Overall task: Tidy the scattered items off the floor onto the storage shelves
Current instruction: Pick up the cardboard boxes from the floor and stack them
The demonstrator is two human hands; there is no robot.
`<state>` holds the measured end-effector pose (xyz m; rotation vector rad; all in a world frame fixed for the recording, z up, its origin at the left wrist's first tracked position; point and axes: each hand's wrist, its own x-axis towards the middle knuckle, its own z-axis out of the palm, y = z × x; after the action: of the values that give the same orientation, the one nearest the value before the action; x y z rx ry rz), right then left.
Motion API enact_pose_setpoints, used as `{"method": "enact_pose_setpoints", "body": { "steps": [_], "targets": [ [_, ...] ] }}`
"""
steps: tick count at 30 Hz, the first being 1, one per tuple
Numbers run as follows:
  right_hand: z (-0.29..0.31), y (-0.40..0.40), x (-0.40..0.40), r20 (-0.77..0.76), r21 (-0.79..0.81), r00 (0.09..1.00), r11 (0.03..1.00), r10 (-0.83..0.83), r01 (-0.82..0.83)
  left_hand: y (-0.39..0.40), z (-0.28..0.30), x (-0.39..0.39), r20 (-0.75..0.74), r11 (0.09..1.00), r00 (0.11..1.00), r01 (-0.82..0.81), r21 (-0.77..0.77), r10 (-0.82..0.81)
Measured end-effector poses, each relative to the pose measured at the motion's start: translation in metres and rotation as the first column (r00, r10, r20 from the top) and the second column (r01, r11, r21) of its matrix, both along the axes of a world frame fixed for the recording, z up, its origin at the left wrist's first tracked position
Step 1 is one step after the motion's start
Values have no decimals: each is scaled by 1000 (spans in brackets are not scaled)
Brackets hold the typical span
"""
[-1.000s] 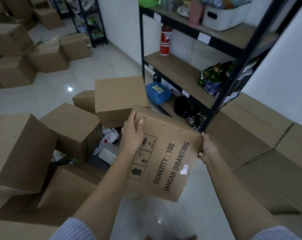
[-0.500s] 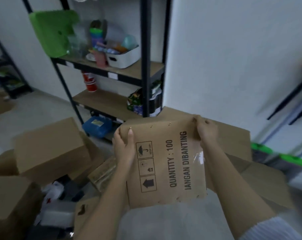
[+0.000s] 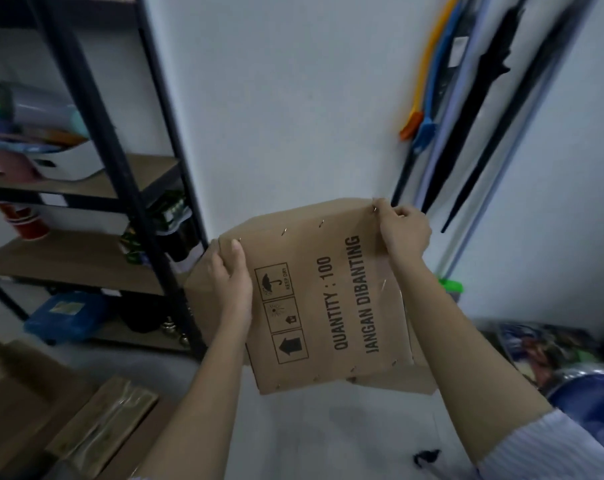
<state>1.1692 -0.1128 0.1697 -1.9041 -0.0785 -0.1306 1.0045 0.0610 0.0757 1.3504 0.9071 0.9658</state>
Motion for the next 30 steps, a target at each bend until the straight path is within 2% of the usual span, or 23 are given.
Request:
{"method": "enact_pose_setpoints", "body": {
  "steps": [5, 15, 24, 27, 30],
  "targets": [
    [-8, -26, 37, -12, 71, 999, 997, -44, 44, -25, 2, 49, 116, 991, 991, 82, -106, -70],
    [-48, -4, 98, -78, 35, 993, 995, -92, 95, 0, -49, 116, 143, 951, 982, 156, -265, -122],
    [-54, 87, 126, 118, -97, 989, 990, -90, 102, 64, -90, 159, 134, 855, 983, 173, -488, -123],
    [-58, 120, 125, 173, -136, 984, 991, 38, -14, 99, -94, 167, 65, 835, 991, 131, -535, -114],
    [-70, 150, 121, 186, -301, 927, 917, 327, -263, 138, -104, 175, -67, 781, 984, 91, -618, -167]
  ]
}}
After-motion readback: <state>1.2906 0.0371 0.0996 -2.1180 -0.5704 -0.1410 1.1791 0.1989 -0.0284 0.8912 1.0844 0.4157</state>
